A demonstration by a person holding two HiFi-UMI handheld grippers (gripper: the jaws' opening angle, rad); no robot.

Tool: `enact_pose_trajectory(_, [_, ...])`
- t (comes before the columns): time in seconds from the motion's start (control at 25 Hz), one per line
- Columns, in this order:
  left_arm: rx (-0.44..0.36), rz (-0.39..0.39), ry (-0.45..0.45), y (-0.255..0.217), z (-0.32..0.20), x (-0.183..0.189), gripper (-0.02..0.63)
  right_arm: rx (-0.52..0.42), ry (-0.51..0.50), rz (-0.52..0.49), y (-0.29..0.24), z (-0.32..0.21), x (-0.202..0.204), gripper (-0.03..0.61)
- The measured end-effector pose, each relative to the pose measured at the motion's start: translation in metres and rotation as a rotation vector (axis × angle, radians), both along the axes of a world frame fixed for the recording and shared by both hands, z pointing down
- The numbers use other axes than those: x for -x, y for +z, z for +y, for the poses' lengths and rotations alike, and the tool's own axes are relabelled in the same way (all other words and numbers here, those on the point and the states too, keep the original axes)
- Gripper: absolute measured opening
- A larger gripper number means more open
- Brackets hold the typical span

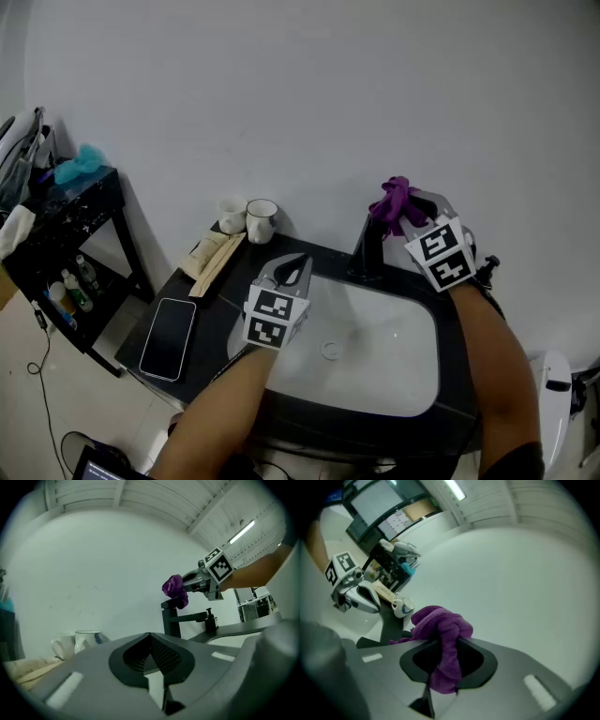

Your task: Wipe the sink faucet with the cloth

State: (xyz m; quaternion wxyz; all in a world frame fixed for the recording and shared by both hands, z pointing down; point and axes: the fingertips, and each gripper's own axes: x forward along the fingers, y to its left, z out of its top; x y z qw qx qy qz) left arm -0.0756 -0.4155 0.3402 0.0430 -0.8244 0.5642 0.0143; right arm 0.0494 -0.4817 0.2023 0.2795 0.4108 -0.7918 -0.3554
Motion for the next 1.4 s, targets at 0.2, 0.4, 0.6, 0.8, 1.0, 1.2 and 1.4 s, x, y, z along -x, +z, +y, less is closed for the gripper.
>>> enact_pose_trajectory(0.2, [-0.018,-0.041,0.018,0.000,-0.008,-0.002,0.017,0.026,-0.027,0.401,0.029,-0.025,0.021,0.089])
enact_pose_trajectory(0.4, [-0.026,-0.044,0.037,0.000,-0.010,-0.006,0.017,0.116,-0.060,0.455,0.042,-0.029,0.027,0.074])
enact_pose_trajectory(0.6, [-0.019,-0.045,0.034,0.000,-0.009,-0.005,0.017,0.217,-0.074,0.416,0.043,-0.016,0.027,0.066])
enact_pose_trajectory(0.8, [-0.016,-0.051,0.043,0.000,-0.008,-0.008,0.017,0.215,-0.094,0.478,0.045,0.004,0.026,0.066])
enact_pose_trajectory(1.0, [-0.014,-0.052,0.054,0.002,-0.008,-0.011,0.017,0.201,-0.117,0.507,0.050,0.025,0.028,0.067])
enact_pose_trajectory(1.2, [0.003,-0.083,0.049,0.008,-0.007,-0.015,0.017,0.181,-0.133,0.537,0.057,0.052,0.025,0.069])
enact_pose_trajectory(1.4, [0.009,-0.126,0.051,0.010,-0.005,-0.018,0.017,0.149,-0.163,0.554,0.065,0.078,0.022,0.071])
